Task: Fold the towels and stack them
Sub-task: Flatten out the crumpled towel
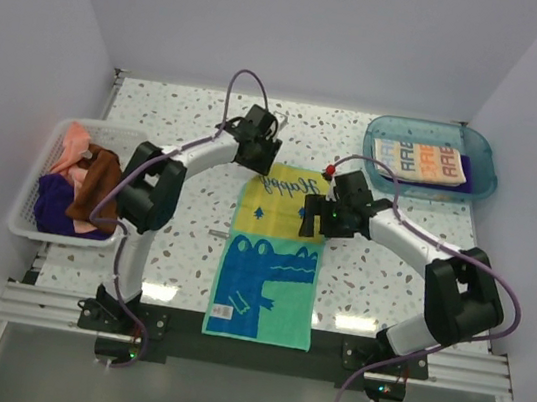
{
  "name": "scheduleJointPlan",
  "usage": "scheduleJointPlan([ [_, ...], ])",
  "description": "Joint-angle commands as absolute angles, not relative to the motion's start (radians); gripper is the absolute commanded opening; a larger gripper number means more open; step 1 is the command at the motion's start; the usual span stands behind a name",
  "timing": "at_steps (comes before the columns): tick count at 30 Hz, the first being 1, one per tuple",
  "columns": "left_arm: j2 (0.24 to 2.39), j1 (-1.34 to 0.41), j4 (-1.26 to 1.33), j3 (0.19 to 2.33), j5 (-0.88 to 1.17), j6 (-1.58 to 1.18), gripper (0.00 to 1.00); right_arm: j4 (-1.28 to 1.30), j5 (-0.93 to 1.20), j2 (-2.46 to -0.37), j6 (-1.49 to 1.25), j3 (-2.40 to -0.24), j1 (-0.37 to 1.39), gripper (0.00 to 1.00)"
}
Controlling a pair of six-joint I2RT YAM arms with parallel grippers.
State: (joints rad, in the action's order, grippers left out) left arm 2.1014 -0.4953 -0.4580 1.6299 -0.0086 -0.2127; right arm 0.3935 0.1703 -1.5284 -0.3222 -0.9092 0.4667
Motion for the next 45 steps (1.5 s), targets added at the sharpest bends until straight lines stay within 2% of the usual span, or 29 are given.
scheduleJointPlan([
  [1,2.151,-0.494,-0.403,1.669,0.043,-0.176,0.49,0.334,0.206,-1.511,-0.351,-0.888,0.471,0.85],
  [6,2.186,-0.494,-0.39,1.68,0.04,-0.179,0.42,0.322,0.206,-1.511,-0.353,-0.865,0.472,0.85],
  [9,2.187,-0.494,-0.377,1.675,0.041,-0.184,0.26,0.324,0.199,-1.511,-0.353,-0.858,0.472,0.85],
  [11,2.169,-0.498,-0.371,1.671,0.029,-0.184,0.04,0.327,0.192,-1.505,-0.351,-0.854,0.472,0.85],
  [14,2.105,-0.531,-0.367,1.648,-0.07,-0.184,0.02,0.334,0.154,-1.468,-0.353,-0.847,0.472,0.85],
  [16,2.06,-0.598,-0.386,1.634,-0.183,-0.193,0.05,0.334,0.085,-1.436,-0.36,-0.831,0.472,0.85],
  [18,2.04,-0.696,-0.417,1.637,-0.317,-0.224,0.12,0.328,0.002,-1.372,-0.38,-0.802,0.472,0.85],
  [20,2.019,-0.757,-0.475,1.64,-0.36,-0.264,0.21,0.319,-0.064,-1.291,-0.414,-0.754,0.474,0.85],
  [23,1.98,-0.882,-0.497,1.593,-0.342,-0.35,0.31,0.33,-0.199,-1.176,-0.475,-0.683,0.472,0.85],
  [26,1.93,-0.922,-0.494,1.53,-0.289,-0.42,0.4,0.348,-0.293,-1.05,-0.546,-0.611,0.471,0.85],
  [29,1.836,-0.922,-0.44,1.464,-0.256,-0.465,0.45,0.35,-0.304,-0.976,-0.586,-0.554,0.472,0.85],
  [31,1.78,-0.917,-0.417,1.419,-0.313,-0.479,0.52,0.344,-0.293,-0.939,-0.588,-0.537,0.472,0.85],
  [33,1.77,-0.884,-0.419,1.411,-0.342,-0.485,0.58,0.338,-0.262,-0.951,-0.581,-0.535,0.472,0.85],
  [36,1.801,-0.798,-0.394,1.414,-0.279,-0.471,0.64,0.33,-0.224,-1.003,-0.563,-0.557,0.472,0.85],
  [40,1.876,-0.77,-0.347,1.439,-0.27,-0.402,0.64,0.316,-0.198,-1.037,-0.551,-0.572,0.474,0.85],
  [45,1.985,-0.781,-0.328,1.525,-0.264,-0.44,0.54,0.308,-0.199,-1.06,-0.546,-0.569,0.472,0.85],
])
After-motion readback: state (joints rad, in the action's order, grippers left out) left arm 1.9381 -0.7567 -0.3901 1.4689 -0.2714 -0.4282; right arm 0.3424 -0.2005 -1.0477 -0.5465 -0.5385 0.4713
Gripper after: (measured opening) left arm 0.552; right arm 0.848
